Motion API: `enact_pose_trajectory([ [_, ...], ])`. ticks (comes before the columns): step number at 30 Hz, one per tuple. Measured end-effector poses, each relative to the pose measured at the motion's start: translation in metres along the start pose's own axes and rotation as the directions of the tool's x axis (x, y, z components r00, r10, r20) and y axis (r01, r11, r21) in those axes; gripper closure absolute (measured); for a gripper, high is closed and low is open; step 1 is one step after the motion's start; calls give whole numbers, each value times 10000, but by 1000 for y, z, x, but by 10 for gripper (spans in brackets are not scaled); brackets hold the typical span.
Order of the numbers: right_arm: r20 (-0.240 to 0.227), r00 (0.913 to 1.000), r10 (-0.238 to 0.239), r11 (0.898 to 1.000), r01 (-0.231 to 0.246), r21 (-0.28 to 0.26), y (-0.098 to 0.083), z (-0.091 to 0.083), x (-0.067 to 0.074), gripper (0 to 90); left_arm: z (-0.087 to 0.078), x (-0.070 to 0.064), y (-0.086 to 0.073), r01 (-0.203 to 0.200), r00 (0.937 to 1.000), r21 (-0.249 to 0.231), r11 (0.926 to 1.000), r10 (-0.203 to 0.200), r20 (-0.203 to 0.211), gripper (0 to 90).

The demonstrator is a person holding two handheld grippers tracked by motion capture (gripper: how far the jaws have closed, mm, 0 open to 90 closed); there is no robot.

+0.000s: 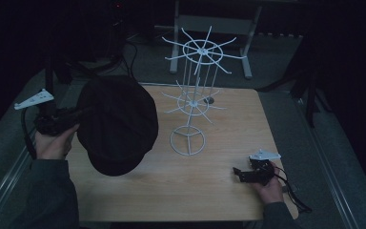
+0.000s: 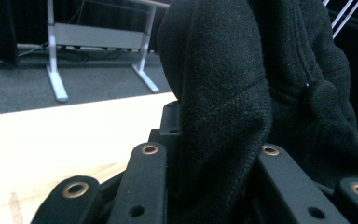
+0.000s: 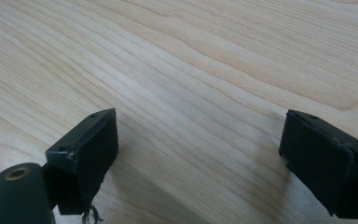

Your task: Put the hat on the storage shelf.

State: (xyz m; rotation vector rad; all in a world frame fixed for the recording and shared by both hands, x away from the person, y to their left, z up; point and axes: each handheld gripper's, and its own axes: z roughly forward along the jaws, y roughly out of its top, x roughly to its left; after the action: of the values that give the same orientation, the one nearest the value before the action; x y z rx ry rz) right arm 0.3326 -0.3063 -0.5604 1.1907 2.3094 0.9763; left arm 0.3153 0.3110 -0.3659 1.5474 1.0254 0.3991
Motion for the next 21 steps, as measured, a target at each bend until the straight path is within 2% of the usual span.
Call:
enact_pose_trajectory([
  [13,1,10000,-2,10000,2,-1,0,0,0,115,8,-3,10,275,9962,-499,9984,-232,842,756],
  [21,0,10000,-3,10000,3,-1,0,0,0,115,10,-7,18,258,9938,-763,9967,-173,1099,756],
])
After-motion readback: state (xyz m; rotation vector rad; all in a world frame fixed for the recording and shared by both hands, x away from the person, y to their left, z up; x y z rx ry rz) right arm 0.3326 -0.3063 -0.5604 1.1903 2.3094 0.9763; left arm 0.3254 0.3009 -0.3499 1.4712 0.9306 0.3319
